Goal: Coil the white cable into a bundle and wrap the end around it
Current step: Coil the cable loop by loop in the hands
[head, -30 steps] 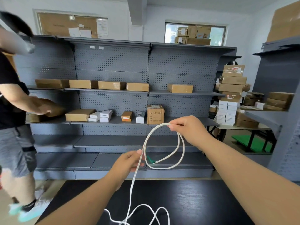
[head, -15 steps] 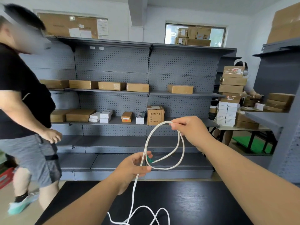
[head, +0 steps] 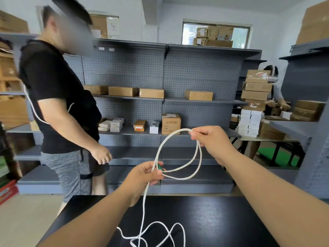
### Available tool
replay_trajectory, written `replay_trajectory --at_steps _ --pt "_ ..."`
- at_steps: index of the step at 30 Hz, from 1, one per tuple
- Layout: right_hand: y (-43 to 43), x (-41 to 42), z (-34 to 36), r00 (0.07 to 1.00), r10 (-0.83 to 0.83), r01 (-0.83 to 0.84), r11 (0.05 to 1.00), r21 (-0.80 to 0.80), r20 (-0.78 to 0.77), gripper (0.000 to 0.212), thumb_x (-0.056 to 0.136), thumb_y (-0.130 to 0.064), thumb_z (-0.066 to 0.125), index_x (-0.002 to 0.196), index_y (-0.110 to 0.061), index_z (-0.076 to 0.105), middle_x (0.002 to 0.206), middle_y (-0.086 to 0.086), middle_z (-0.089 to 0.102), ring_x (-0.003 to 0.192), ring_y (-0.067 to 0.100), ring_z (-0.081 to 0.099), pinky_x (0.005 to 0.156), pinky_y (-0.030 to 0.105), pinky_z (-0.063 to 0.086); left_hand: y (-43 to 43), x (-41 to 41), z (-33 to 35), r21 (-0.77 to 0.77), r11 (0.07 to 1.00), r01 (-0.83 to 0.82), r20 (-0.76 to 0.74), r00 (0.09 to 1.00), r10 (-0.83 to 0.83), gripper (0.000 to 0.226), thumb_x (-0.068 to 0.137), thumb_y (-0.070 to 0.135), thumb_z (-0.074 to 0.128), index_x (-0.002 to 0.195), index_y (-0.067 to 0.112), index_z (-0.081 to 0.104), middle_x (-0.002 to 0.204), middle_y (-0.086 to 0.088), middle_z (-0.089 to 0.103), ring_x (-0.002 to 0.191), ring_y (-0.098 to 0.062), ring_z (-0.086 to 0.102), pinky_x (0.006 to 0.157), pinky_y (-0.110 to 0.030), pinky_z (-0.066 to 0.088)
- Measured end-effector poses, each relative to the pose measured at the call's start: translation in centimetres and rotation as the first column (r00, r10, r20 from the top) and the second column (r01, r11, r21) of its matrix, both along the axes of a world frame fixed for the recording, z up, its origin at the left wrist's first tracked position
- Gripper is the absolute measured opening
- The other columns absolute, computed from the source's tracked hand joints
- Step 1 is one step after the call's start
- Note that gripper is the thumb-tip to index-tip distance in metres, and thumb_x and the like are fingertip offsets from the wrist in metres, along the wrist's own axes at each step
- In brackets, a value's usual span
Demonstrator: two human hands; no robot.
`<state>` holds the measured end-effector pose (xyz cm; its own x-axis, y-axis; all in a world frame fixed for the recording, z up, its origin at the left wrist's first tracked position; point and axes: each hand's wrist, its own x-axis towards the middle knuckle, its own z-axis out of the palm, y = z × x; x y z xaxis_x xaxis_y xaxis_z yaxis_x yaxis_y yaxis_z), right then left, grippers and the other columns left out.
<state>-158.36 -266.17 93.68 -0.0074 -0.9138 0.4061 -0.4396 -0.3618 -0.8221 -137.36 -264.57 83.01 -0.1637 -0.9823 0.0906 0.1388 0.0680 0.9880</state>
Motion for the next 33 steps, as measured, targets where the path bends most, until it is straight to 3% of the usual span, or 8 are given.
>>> replay_trajectory --at_steps 3,8,12,17,21,24,28,33 --pt "-0.2 -0.2 -0.5 0.995 0.013 -0.016 0.999 0.038 0.095 0.011 0.088 -0.018 0.061 0.091 -0.019 0.072 0.081 -0.003 0.068 0.069 0.009 0.053 0.064 0.021 0.043 -0.3 0.1 0.7 -0.015 0.997 -0.071 -0.031 0.997 0.071 0.019 0.089 0.005 0.058 0.101 0.019 0.064 0.082 0.004 0.069 0.074 -0.005 0.067 0.077 -0.023 0.045" --pt "-0.6 -0.2 -1.5 0.98 0.012 -0.034 0.994 0.104 0.2 0.012 0.088 -0.016 0.062 0.081 -0.022 0.069 0.08 0.0 0.068 0.067 0.012 0.053 0.065 0.023 0.045 -1.2 0.4 2.1 -0.05 0.984 -0.172 -0.092 0.982 0.167 0.018 0.092 0.007 0.053 0.102 0.018 0.064 0.082 0.001 0.066 0.08 -0.009 0.061 0.085 -0.026 0.043" --pt "-0.7 -0.1 -2.2 0.961 0.008 -0.052 0.986 0.155 0.275 0.01 0.089 -0.012 0.061 0.084 -0.016 0.069 0.078 0.003 0.067 0.064 0.011 0.052 0.062 0.02 0.046 -1.7 0.6 3.2 -0.107 0.975 -0.197 -0.155 0.972 0.179 0.023 0.094 0.003 0.047 0.114 0.003 0.058 0.091 -0.01 0.06 0.076 -0.011 0.062 0.071 -0.016 0.051" --pt "-0.7 0.3 -2.9 0.933 0.02 -0.099 0.974 0.202 0.36 0.011 0.09 -0.01 0.058 0.088 -0.006 0.068 0.077 0.005 0.064 0.062 0.011 0.048 0.061 0.021 0.046 -1.3 0.2 4.8 -0.129 0.974 -0.187 -0.248 0.957 0.151 0.026 0.098 0.002 0.038 0.103 0.011 0.062 0.083 0.002 0.071 0.084 -0.015 0.067 0.067 -0.016 0.054" --pt "-0.7 0.4 -3.4 0.931 0.003 -0.09 0.971 0.22 0.365 0.01 0.09 -0.011 0.059 0.082 -0.011 0.066 0.08 0.006 0.065 0.069 0.012 0.055 0.064 0.021 0.049 -1.3 0.2 5.2 -0.112 0.973 -0.202 -0.223 0.959 0.174 0.026 0.098 0.005 0.039 0.105 0.013 0.062 0.072 0.003 0.067 0.074 -0.013 0.065 0.071 -0.025 0.052" --pt "-0.5 0.4 -3.8 0.938 0.029 -0.112 0.968 0.224 0.345 0.011 0.09 -0.01 0.059 0.081 -0.01 0.065 0.08 0.007 0.064 0.077 0.014 0.059 0.068 0.02 0.052 -1.8 0.5 5.2 -0.085 0.961 -0.263 -0.246 0.94 0.235 0.019 0.095 0.003 0.046 0.11 0.003 0.059 0.084 -0.009 0.063 0.065 -0.011 0.065 0.072 -0.024 0.054" --pt "-0.2 0.5 -4.2 0.946 0.043 -0.129 0.959 0.253 0.322 0.01 0.09 -0.008 0.058 0.082 -0.006 0.065 0.08 0.008 0.064 0.075 0.014 0.061 0.068 0.019 0.055 -1.6 0.6 5.9 -0.093 0.951 -0.293 -0.232 0.936 0.266 0.011 0.091 0.001 0.052 0.084 0.006 0.058 0.066 -0.005 0.067 0.063 -0.017 0.063 0.069 -0.027 0.054" --pt "-0.2 0.4 -4.5 0.944 0.072 -0.189 0.918 0.348 0.322 0.009 0.088 -0.008 0.06 0.083 -0.003 0.065 0.083 0.011 0.064 0.077 0.018 0.063 0.081 0.031 0.056 -1.3 0.8 7.0 -0.088 0.949 -0.303 -0.235 0.932 0.275 0.008 0.089 0.001 0.056 0.083 0.005 0.059 0.074 -0.008 0.065 0.059 -0.013 0.064 0.059 -0.022 0.055"
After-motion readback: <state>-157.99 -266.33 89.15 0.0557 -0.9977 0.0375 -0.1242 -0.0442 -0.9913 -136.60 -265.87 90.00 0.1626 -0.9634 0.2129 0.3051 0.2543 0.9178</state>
